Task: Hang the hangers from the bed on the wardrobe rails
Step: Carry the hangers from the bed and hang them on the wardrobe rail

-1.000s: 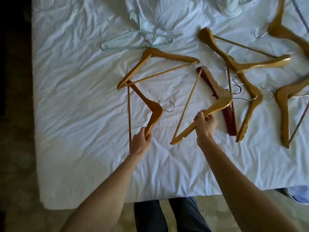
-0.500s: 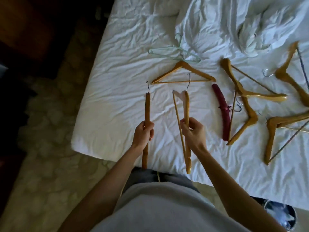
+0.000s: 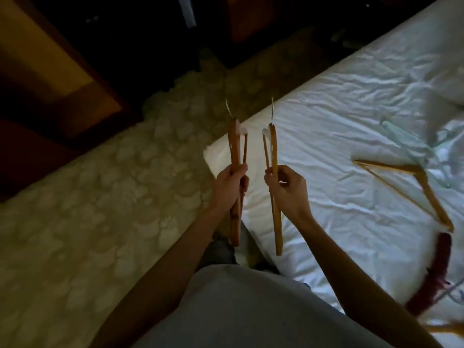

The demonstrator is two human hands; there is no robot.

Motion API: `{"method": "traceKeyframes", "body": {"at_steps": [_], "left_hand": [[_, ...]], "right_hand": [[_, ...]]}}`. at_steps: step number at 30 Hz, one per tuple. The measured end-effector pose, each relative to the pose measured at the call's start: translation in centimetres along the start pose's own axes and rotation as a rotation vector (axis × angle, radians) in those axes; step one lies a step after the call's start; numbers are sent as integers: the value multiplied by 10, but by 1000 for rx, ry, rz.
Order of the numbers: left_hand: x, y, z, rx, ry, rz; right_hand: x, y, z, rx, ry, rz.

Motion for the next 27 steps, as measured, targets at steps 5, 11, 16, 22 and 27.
{"method": "traceKeyframes", "body": {"at_steps": [5,11,16,22,27], "left_hand": [[23,-3,134,-151,-96,-15],[55,-12,287,-266,-214,-120],[78,-27,388,-311,-335,-124],[130,-49,487,-347,-419,-176],[204,-77,570,-378,-466,-212]], "right_hand": [[-6,66,-132,-44,204,152],[-37,141,-292,22,347,195],[-57,199,-399,12,476,231],[-58,262,-507,-25,635,303],[-26,304,-609,-14,689,338]]}}
Point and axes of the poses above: each hand's wrist, its own x-axis towards the middle knuckle, its own z-axis out of the back of the hand, y = z × x, the point moved 4 cm from there along x, towards the middle knuckle, and after that the axes turned 10 degrees about -y, right-handed, at the moved point
